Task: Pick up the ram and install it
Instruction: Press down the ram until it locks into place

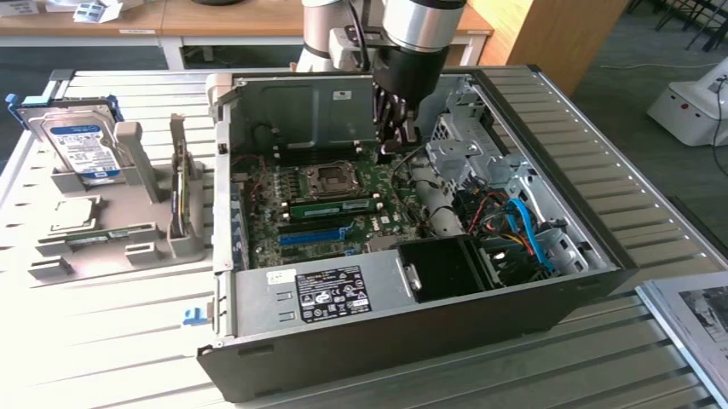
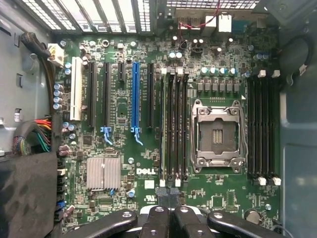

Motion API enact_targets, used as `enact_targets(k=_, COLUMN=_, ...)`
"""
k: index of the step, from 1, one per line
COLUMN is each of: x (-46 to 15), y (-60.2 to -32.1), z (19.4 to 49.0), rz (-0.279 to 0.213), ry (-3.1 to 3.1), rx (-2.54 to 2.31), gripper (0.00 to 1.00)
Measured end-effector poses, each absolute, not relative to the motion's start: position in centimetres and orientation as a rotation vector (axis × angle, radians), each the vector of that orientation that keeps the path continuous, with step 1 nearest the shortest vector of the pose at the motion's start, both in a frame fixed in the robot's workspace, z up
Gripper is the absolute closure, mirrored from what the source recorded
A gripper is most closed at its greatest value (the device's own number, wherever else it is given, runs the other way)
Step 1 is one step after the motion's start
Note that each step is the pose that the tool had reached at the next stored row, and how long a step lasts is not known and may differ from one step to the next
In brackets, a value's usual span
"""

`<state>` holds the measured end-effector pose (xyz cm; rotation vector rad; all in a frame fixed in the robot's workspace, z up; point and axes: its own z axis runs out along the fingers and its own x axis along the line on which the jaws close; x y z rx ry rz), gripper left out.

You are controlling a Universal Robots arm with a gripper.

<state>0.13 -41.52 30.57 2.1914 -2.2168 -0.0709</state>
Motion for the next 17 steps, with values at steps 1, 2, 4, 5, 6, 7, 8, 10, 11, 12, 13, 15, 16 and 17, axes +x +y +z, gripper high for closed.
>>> enact_targets(k=1, x=0.1, y=-41.5, z=30.5, rz=-0.071, ry=-2.217, rx=2.191, gripper=0.9)
enact_targets(k=2, x=0.1, y=-41.5, z=30.2, rz=-0.071, ry=-2.217, rx=2.191, gripper=0.9)
enact_targets(k=4, x=0.1, y=-41.5, z=29.8, rz=-0.071, ry=-2.217, rx=2.191, gripper=0.9)
enact_targets(k=5, x=0.1, y=-41.5, z=29.7, rz=-0.071, ry=-2.217, rx=2.191, gripper=0.9)
enact_targets(k=6, x=0.1, y=-41.5, z=29.7, rz=-0.071, ry=-2.217, rx=2.191, gripper=0.9)
enact_targets(k=7, x=0.1, y=-41.5, z=29.6, rz=-0.071, ry=-2.217, rx=2.191, gripper=0.9)
enact_targets(k=8, x=0.1, y=-41.5, z=29.6, rz=-0.071, ry=-2.217, rx=2.191, gripper=0.9)
enact_targets(k=10, x=0.1, y=-41.5, z=29.4, rz=-0.071, ry=-2.217, rx=2.191, gripper=0.9)
enact_targets(k=11, x=0.1, y=-41.5, z=29.4, rz=-0.071, ry=-2.217, rx=2.191, gripper=0.9)
enact_targets(k=12, x=0.1, y=-41.5, z=29.3, rz=-0.071, ry=-2.217, rx=2.191, gripper=0.9)
enact_targets(k=13, x=0.1, y=-41.5, z=29.3, rz=-0.071, ry=-2.217, rx=2.191, gripper=0.9)
enact_targets(k=15, x=0.1, y=-41.5, z=29.1, rz=-0.071, ry=-2.217, rx=2.191, gripper=0.9)
enact_targets(k=16, x=0.1, y=-41.5, z=29.1, rz=-0.071, ry=-2.217, rx=2.191, gripper=0.9)
enact_targets(k=17, x=0.1, y=-41.5, z=29.0, rz=-0.071, ry=-2.217, rx=2.191, gripper=0.9)
